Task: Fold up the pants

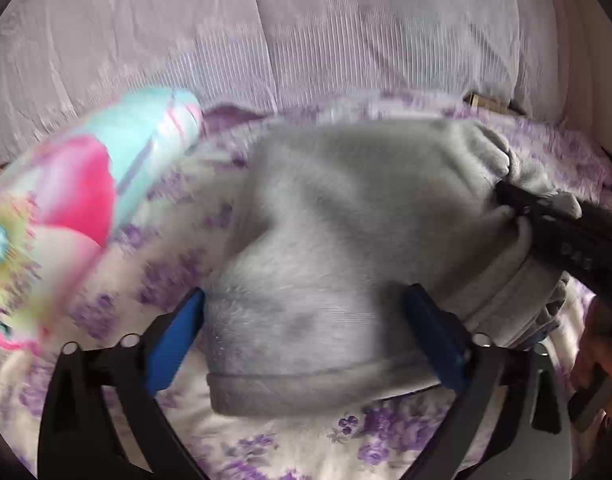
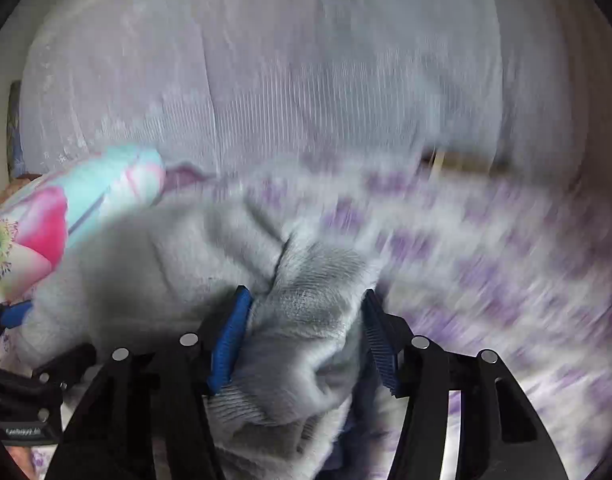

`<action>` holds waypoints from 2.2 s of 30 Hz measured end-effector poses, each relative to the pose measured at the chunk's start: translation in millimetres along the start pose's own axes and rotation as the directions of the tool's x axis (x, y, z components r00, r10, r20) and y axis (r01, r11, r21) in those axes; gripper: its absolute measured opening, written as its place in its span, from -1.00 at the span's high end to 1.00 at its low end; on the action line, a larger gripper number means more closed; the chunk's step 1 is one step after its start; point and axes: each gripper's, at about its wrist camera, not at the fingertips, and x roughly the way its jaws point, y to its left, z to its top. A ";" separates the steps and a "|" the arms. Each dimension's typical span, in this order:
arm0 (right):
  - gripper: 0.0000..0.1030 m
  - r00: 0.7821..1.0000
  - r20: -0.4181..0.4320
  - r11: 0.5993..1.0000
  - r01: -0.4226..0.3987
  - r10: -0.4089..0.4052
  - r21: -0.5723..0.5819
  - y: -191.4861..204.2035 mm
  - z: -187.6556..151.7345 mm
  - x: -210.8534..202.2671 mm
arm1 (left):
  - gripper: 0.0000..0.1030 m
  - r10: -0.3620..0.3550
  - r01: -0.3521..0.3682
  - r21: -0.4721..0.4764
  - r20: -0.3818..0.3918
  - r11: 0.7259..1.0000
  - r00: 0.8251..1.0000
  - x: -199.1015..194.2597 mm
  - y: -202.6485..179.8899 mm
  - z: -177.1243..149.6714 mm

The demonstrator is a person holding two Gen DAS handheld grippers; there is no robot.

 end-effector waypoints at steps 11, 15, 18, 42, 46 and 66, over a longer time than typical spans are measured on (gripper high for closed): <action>-0.77 0.990 0.115 0.993 0.091 -0.082 -0.074 20.4 -7.2 -20.1 | -0.92 0.121 -0.117 -0.051 0.087 0.992 0.989 -18.4 13.7 2.4; -0.93 0.997 0.061 0.998 0.045 -0.043 -0.036 9.4 -3.8 -12.0 | -0.92 0.099 -0.097 -0.024 0.056 0.995 0.994 -10.1 10.2 5.1; -0.93 0.991 0.130 0.999 0.040 -0.037 -0.015 6.0 -9.1 -26.7 | -0.92 0.061 -0.059 -0.056 0.051 0.997 0.997 -12.3 18.3 5.5; -0.93 0.952 0.242 0.981 0.172 -0.190 0.093 57.4 -126.3 -242.2 | -0.92 0.195 -0.195 -0.022 0.227 0.980 0.954 -228.2 -13.0 -130.8; -0.93 0.955 0.237 0.984 0.179 -0.179 0.022 73.4 -126.9 -240.4 | -0.92 0.198 -0.195 -0.038 0.221 0.980 0.955 -233.5 -5.7 -133.2; -0.93 0.998 0.066 0.994 0.007 -0.015 0.106 59.3 -117.8 -206.8 | -0.92 0.167 -0.175 0.031 0.177 0.984 0.970 -216.3 -10.4 -127.5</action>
